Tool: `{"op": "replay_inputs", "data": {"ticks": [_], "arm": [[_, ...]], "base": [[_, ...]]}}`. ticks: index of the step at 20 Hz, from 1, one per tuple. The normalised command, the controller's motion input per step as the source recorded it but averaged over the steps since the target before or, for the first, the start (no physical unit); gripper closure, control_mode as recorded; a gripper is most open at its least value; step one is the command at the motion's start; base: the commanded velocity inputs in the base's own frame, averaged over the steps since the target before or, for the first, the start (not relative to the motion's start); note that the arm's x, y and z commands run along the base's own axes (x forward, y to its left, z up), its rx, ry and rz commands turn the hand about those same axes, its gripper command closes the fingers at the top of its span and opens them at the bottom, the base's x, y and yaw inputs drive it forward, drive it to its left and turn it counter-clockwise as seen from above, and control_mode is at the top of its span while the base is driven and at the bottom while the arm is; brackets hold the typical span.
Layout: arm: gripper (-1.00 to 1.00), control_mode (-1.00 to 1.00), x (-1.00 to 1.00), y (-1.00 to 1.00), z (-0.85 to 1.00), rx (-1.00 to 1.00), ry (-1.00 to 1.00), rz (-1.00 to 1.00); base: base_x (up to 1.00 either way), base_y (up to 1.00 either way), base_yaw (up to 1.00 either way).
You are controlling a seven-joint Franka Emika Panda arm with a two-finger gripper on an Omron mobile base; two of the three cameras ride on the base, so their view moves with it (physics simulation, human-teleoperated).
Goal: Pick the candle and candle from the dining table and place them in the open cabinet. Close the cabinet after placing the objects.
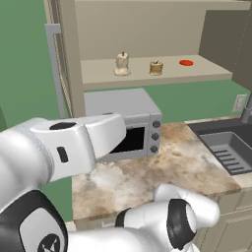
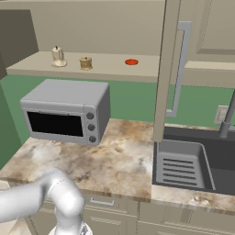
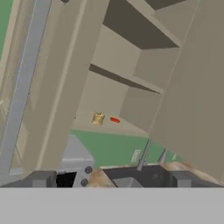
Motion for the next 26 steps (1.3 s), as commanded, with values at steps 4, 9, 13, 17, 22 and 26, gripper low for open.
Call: {"op": "replay_inputs", "data": {"ticks": [4,9,13,17,22,26], "arm": [[-1.00,-1.00,0.43,0.20,-0.17,-0.03,0.00,0.00],[-1.00,-1.00,0.38,0.21,-0.37,-0.06,-0.02,-0.03],[-1.00,-1.00,0.52,0.22,-0.36,-0.11,-0.08,-0.05],[-1.00,-1.00,0.53,0.34,-0.17,-0.12,-0.11,-0.06],[-1.00,-1.00,0.44,0.43,-0.10,-0.11,-0.07,-0.08],[-1.00,-1.00,0.33,0.32,-0.08,-0.09,-0.04,-0.09]], "base": [[0.00,0.00,0.00],[0.00,0.00,0.00],[0.00,0.00,0.00],[0.00,0.00,0.00],[0.00,0.00,0.00],[0.00,0.00,0.00]]}}
